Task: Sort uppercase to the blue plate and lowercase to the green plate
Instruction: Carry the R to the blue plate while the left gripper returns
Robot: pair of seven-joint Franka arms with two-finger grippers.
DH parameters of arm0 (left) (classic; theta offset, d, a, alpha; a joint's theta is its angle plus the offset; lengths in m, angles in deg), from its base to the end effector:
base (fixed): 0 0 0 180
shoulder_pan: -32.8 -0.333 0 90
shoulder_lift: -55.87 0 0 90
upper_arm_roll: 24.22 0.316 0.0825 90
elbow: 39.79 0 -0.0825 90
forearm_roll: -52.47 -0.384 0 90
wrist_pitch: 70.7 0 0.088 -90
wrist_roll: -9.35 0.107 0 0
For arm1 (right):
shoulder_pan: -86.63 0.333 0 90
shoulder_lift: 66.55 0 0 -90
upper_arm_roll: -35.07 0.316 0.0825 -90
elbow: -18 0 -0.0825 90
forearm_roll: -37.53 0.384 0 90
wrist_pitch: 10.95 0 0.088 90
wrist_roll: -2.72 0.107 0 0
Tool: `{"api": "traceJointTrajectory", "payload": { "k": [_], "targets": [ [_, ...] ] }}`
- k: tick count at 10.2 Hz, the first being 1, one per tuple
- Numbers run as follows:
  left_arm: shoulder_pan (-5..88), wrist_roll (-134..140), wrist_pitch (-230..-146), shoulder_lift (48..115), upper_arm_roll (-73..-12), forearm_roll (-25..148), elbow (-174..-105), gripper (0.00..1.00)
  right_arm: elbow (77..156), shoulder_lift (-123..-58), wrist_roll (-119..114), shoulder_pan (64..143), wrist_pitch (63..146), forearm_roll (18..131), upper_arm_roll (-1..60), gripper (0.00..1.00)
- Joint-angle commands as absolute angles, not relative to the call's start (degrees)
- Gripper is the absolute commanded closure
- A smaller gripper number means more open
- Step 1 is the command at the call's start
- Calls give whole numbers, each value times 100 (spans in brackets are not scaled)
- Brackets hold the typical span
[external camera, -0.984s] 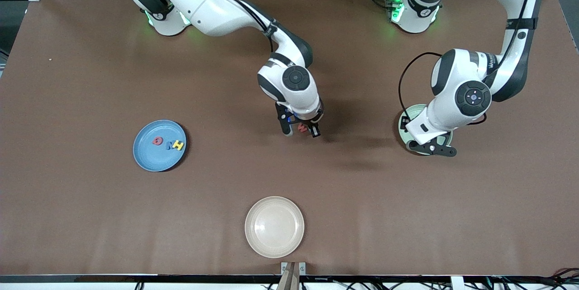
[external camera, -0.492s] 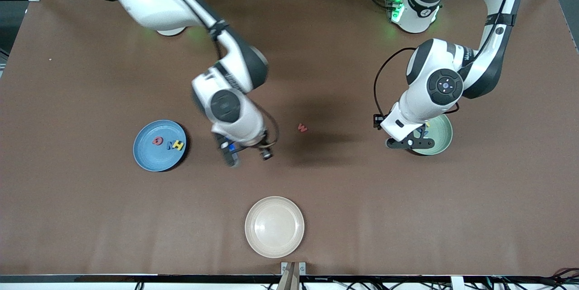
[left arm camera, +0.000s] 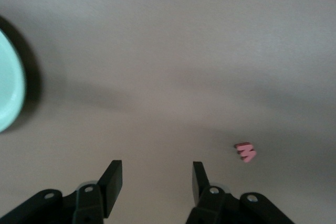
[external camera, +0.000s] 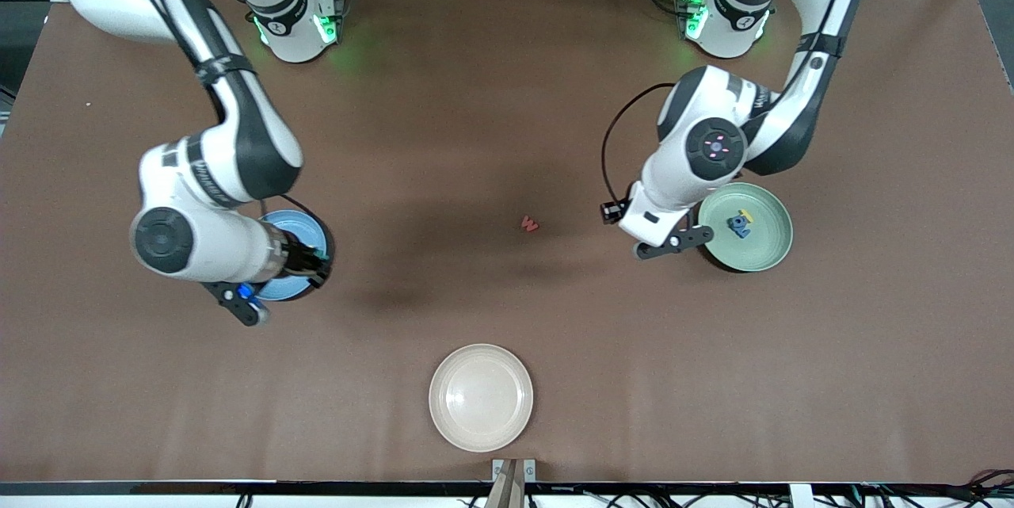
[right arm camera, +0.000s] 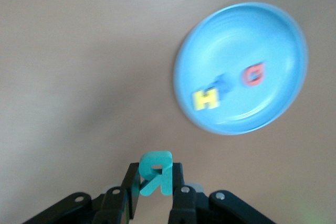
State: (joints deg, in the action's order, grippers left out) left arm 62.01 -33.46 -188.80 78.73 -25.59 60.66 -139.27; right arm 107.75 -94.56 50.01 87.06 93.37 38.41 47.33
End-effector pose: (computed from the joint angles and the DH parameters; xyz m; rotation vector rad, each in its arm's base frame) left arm 0.5543 -0.3348 0.3438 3.0403 0.4394 -0.2135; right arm 0.6474 0.1289 0.3492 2.9567 -0.9512 -0.3936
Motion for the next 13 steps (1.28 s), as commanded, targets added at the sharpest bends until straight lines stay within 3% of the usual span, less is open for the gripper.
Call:
{"api": "traceJointTrajectory", "payload": {
  "k": [1,4,6,7,8,13],
  "targets": [
    [6583,-3817,-19065,8232,-2265,6187,-13577,38,12421,-8756,3896,8215,10011,3902,4782,100],
    [7224,-4206,-19715,8662,-1774,6607,-13463,38,13417,-8728,3034,7890,11338,3902,4773,100],
    [7681,-4328,-19867,8995,-1370,6959,-13253,38,13525,-8869,2760,7854,11658,3894,4738,98],
    [7840,-4495,-19867,9197,-1272,6996,-13034,38,13525,-8861,2759,7854,11650,3894,4729,38],
    [7946,-4696,-19867,9408,-1193,6996,-12805,38,13516,-8739,2742,7845,11554,3894,4729,0],
    [8394,-5356,-19867,10015,-1052,7022,-12242,38,12948,-7368,2733,8002,10432,3964,4764,0]
  ]
}}
